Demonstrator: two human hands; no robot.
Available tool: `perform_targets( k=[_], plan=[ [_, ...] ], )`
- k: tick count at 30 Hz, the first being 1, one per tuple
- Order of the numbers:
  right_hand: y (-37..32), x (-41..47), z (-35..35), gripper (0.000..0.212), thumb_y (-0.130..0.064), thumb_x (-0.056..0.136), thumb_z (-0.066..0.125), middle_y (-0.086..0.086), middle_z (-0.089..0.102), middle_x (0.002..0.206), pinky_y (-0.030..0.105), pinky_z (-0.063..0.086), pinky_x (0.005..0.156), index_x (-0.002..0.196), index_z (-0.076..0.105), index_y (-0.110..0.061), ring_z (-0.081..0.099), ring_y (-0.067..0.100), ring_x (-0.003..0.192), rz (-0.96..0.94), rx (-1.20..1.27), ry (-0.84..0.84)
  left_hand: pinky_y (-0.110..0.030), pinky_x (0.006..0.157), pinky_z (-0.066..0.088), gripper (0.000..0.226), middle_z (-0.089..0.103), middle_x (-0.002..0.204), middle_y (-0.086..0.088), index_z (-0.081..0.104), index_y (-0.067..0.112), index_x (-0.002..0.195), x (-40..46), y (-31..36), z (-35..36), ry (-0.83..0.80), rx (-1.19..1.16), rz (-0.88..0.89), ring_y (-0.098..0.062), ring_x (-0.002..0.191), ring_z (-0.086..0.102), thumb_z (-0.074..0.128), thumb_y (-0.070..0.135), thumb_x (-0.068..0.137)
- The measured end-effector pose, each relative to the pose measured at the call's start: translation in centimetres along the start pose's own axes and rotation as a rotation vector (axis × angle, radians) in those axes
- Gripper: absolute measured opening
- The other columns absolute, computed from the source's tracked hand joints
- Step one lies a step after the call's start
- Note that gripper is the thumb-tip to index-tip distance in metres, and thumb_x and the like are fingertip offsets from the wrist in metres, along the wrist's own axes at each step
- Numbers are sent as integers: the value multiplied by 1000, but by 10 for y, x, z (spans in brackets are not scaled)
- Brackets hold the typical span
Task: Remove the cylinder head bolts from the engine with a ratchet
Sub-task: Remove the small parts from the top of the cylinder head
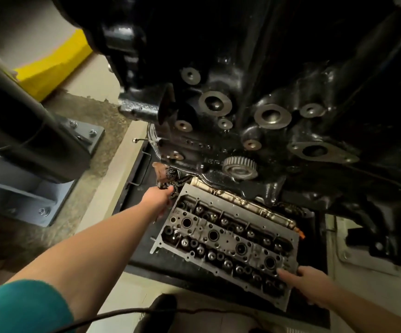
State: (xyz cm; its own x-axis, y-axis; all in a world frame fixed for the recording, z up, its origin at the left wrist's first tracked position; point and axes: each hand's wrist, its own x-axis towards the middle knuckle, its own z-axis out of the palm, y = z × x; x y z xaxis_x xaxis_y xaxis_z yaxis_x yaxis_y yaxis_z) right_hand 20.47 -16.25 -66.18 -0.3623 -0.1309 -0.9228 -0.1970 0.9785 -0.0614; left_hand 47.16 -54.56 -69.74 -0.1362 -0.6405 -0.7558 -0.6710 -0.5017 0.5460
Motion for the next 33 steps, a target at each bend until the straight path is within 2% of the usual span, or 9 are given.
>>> perform_targets(
  k=[3, 5, 9, 13, 18, 22, 25, 27, 33],
  plan=[
    [-2, 2, 3, 73, -97, 61, 52, -15, 66, 108, 23, 49, 79, 110, 65, -44, 62, 2, 93, -10, -66, -13, -30, 50, 43, 41, 62, 67, -11, 61, 8, 87, 4, 12, 15, -25, 52, 55, -28, 52, 57, 63, 46, 102],
    [-3, 2, 2, 64, -96, 66, 49, -22, 63, 98, 21, 46, 74, 104, 64, -47, 60, -3, 89, -24, -111, -4, -31, 53, 50, 39, 67, 83, -12, 63, 10, 96, 5, 16, 23, 23, 228, 79, -33, 66, 68, 58, 47, 104],
    [-4, 3, 2, 51, -94, 71, 49, -24, 62, 94, 21, 48, 76, 91, 60, -49, 59, -4, 87, -33, -129, -18, -27, 52, 48, 42, 67, 86, -8, 69, 6, 112, 10, 13, 28, 48, 294, 65, -20, 60, 60, 59, 45, 103],
    [-1, 4, 1, 71, -93, 82, 31, -11, 69, 95, 28, 48, 77, 92, 69, -34, 65, 6, 88, -51, -163, 26, -49, 82, 64, 49, 76, 104, -21, 73, 0, 111, 16, 7, 27, 18, 129, 28, -39, 90, 75, 75, 46, 92],
    [2, 9, 3, 77, -88, 88, 26, 1, 71, 91, 33, 56, 74, 92, 67, -23, 70, 18, 83, -17, -139, 61, -26, 43, 48, 61, 73, 96, -18, 68, 5, 109, 22, 10, 27, 54, 268, 49, -29, 61, 66, 70, 63, 90],
    [-3, 11, 5, 74, -82, 95, 22, 3, 68, 107, 30, 54, 71, 117, 65, -26, 68, 18, 88, -3, -258, 39, -22, 36, 45, 53, 69, 80, -14, 70, 2, 103, 26, 10, 28, 44, 288, 36, -26, 50, 61, 76, 53, 88],
    [-1, 12, 5, 87, -89, 87, 16, -4, 68, 103, 33, 53, 87, 114, 67, -25, 65, 14, 91, -14, -245, 49, -43, 63, 65, 49, 74, 90, -17, 71, 3, 101, 28, 13, 28, 35, 265, 11, -33, 72, 74, 77, 50, 86],
    [1, 13, 7, 97, -96, 78, 14, -7, 69, 104, 36, 50, 98, 114, 72, -27, 64, 12, 96, -37, -233, 65, -47, 77, 65, 51, 74, 93, -15, 70, 5, 101, 29, 11, 29, 44, 279, 13, -34, 80, 75, 77, 53, 85],
    [6, 10, 12, 108, -107, 56, 5, -13, 72, 88, 30, 48, 77, 88, 76, -32, 66, 4, 86, -80, -149, 162, -40, 85, 61, 36, 75, 104, -12, 72, 9, 99, 28, 7, 36, 100, 57, -19, -30, 90, 71, 80, 39, 80]
  ],
)
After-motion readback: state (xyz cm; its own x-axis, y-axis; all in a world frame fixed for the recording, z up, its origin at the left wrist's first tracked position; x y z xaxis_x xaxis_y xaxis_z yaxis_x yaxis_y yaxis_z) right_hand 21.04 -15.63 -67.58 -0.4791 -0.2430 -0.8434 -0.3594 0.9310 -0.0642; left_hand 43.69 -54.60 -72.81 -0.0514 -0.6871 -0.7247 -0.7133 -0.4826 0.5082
